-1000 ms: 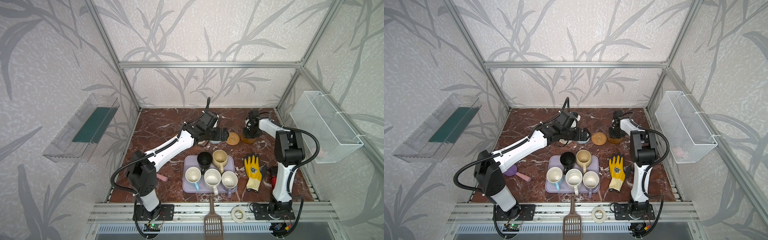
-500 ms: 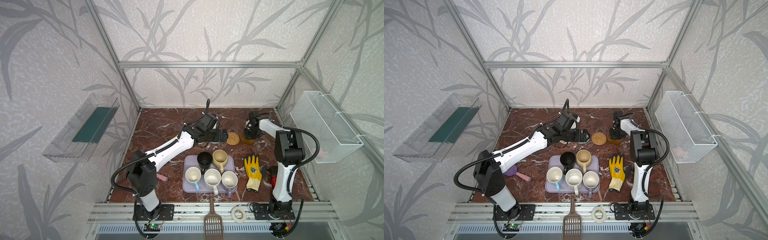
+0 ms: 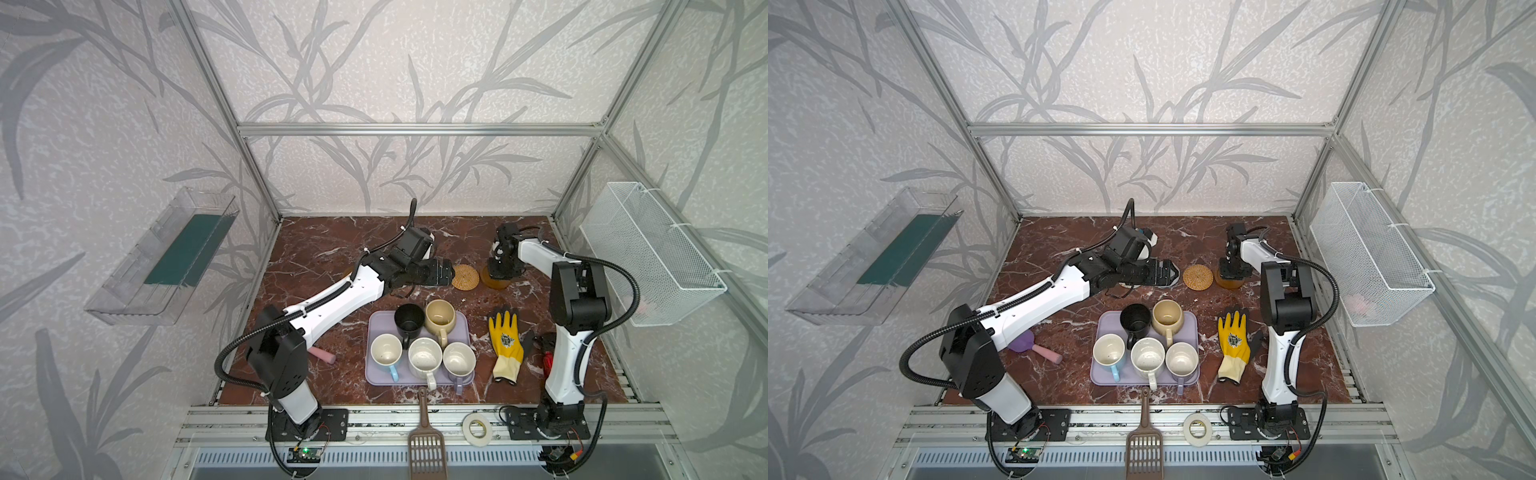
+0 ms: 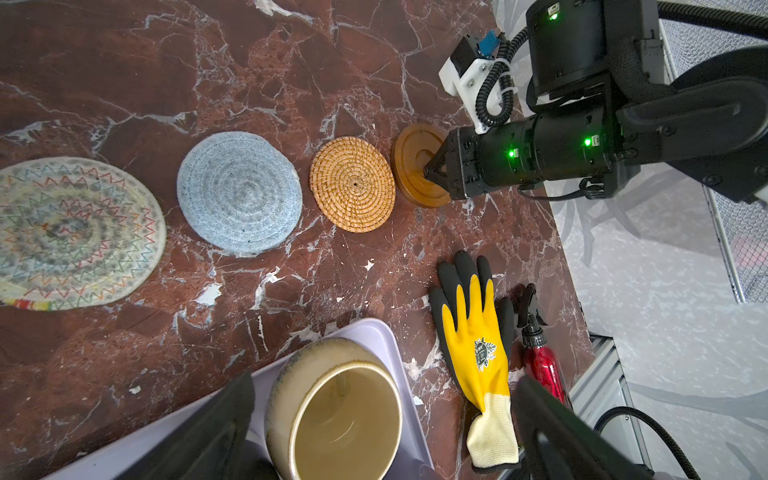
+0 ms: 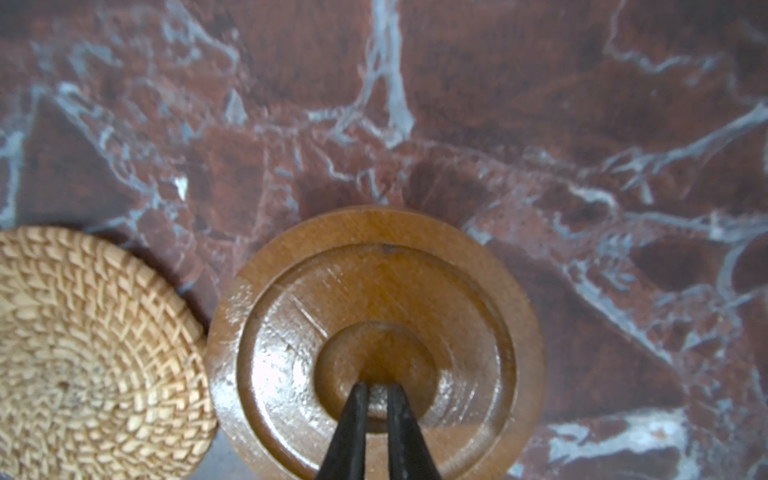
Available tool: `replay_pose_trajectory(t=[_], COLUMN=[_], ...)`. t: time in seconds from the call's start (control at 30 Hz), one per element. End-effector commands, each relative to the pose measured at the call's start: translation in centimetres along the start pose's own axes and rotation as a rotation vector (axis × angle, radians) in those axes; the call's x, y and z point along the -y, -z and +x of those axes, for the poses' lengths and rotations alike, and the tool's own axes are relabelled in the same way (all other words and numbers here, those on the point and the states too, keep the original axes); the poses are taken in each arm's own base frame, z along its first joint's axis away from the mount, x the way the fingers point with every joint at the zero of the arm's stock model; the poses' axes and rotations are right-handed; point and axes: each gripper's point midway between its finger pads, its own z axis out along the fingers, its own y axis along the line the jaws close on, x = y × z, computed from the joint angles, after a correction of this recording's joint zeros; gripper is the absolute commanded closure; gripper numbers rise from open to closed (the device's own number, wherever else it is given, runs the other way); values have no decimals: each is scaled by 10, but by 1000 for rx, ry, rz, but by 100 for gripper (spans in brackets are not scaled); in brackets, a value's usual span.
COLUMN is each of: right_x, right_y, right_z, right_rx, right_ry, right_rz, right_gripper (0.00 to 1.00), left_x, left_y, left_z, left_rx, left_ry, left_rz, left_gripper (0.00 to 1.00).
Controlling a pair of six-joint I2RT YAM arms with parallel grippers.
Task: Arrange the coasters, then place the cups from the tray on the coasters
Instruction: 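Draw both grippers back from the coasters toward the lavender mug tray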
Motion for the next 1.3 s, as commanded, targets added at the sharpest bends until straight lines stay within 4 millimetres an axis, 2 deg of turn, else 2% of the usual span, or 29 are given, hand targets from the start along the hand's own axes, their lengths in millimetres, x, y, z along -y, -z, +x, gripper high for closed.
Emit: replay_pose_trajectory(t=[0.0, 0.13, 0.33, 0.43, 0.57, 0.7, 0.8, 0.87, 0.93, 0.97, 1.0, 1.1, 1.27], right_x=[8, 14, 8, 4, -6, -8, -12, -19, -25, -28, -31, -52, -69], right_y=[6, 5, 7, 17, 35, 48, 66, 83, 103, 110, 128, 162, 208], right_z=[17, 17, 8, 0, -20, -27, -30, -30, -29, -26, -25, -16, -2], right_rx=[-55, -54, -29, 24, 141, 200, 261, 306, 348, 358, 397, 469, 592], right_ry=[-7, -3, 6, 9, 44, 49, 53, 68, 84, 89, 90, 115, 75], right_rz=[31, 66, 38, 15, -9, -9, -25, -36, -35, -26, -29, -150, -314], right_gripper=[86, 86, 86, 84, 76, 71, 64, 52, 33, 14, 1, 1, 1], left_x=[3, 3, 2, 3, 2, 2, 0, 0, -5, -6, -8, -16, -27], left_y=[10, 11, 14, 14, 16, 20, 25, 30, 37, 43, 46, 61, 86], left_z=[-5, -4, -6, -6, -7, -8, -8, -9, -9, -9, -8, -4, 4], left_rx=[33, 32, 42, 40, 42, 50, 57, 63, 70, 76, 76, 80, 97], left_ry=[-2, -2, -5, -5, -9, -12, -14, -20, -26, -28, -30, -23, 2], left_rz=[4, 6, 2, 3, -4, -10, -20, -27, -47, -57, -64, -91, -95], left_gripper=[1, 1, 1, 1, 1, 1, 1, 1, 1, 1, 1, 1, 1])
